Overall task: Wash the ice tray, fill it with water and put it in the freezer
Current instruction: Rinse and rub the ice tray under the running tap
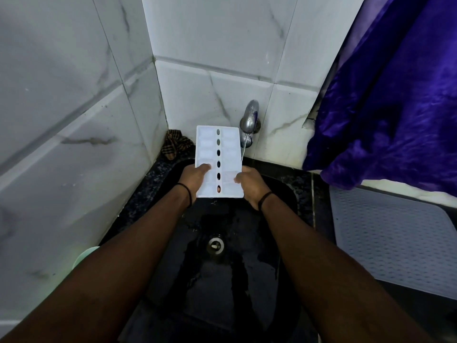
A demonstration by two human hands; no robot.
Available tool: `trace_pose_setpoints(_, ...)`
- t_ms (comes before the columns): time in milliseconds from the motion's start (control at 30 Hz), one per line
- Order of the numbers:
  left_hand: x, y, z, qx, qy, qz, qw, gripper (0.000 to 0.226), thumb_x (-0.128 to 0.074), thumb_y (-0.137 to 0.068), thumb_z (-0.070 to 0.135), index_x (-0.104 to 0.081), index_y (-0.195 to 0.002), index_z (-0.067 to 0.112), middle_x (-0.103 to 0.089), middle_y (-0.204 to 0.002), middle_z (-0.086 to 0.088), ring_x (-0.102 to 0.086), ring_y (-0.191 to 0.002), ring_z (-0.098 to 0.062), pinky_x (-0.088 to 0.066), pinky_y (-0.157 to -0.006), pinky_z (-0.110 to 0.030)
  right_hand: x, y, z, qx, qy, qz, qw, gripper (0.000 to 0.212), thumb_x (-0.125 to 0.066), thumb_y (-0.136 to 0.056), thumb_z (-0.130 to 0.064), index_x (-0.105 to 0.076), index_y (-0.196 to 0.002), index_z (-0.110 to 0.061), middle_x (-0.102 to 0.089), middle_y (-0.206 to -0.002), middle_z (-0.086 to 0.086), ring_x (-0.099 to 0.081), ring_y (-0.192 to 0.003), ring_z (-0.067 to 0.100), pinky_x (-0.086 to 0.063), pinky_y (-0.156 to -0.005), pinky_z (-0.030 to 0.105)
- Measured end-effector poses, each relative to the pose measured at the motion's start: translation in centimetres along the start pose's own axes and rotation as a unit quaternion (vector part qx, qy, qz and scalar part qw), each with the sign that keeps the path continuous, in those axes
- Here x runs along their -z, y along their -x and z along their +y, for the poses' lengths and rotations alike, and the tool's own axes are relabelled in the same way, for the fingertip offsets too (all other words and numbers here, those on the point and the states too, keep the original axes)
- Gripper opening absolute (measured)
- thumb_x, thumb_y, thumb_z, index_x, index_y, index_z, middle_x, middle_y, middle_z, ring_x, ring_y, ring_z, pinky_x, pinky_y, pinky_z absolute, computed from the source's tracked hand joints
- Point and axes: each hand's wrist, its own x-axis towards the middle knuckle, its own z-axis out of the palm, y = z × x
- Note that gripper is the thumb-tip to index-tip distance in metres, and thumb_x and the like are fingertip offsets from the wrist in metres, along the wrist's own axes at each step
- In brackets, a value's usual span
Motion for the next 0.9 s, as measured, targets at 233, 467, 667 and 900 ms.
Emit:
trace_pose_setpoints(233,-0.2,0.1,-0.4,-0.006,-0.012,-0.029,0.999,0.022,-0.056,-0.092,0.015,-0.065,-0.109,0.005,-0.068,-0.101,-0.014,-0.067,-0.073,-0.022,-0.054,-0.055,-0.029,1.5,0.6,0.3,-0.05,-0.127,-0.134,0.982,0.05,-0.044,-0.089,0.018,-0.053,-0.133,-0.005,-0.063,-0.126,0.016,-0.061,-0.113,0.037,-0.049,-0.097,0.057)
trace_pose_setpoints(467,-0.2,0.0,-0.8,0.029,0.027,-0.045,0.998,0.027,-0.055,-0.093,0.016,-0.063,-0.116,0.003,-0.067,-0.106,-0.016,-0.066,-0.079,-0.026,-0.055,-0.065,-0.034,0.7,-0.2,0.3,-0.003,-0.005,-0.009,1.0,0.04,-0.067,-0.085,0.008,-0.061,-0.124,0.005,-0.064,-0.125,0.023,-0.064,-0.112,0.039,-0.051,-0.097,0.053)
trace_pose_setpoints(667,0.8,-0.6,-0.8,0.043,0.034,-0.04,0.998,0.029,-0.058,-0.091,0.017,-0.063,-0.115,0.002,-0.068,-0.104,-0.016,-0.068,-0.077,-0.026,-0.057,-0.059,-0.033,-0.9,1.0,0.3,0.062,0.162,0.014,0.985,0.032,-0.05,-0.098,-0.013,-0.046,-0.129,-0.006,-0.059,-0.122,0.016,-0.069,-0.088,0.035,-0.06,-0.054,0.041)
trace_pose_setpoints(900,1.4,-0.6,-1.4,0.055,0.034,-0.064,0.996,0.031,-0.059,-0.09,0.015,-0.063,-0.118,0.001,-0.065,-0.114,-0.022,-0.064,-0.091,-0.036,-0.053,-0.084,-0.049,0.0,1.9,-0.2,-0.011,0.014,-0.123,0.992,0.047,-0.031,-0.09,0.01,-0.047,-0.126,-0.016,-0.062,-0.118,0.01,-0.067,-0.09,0.032,-0.058,-0.052,0.036)
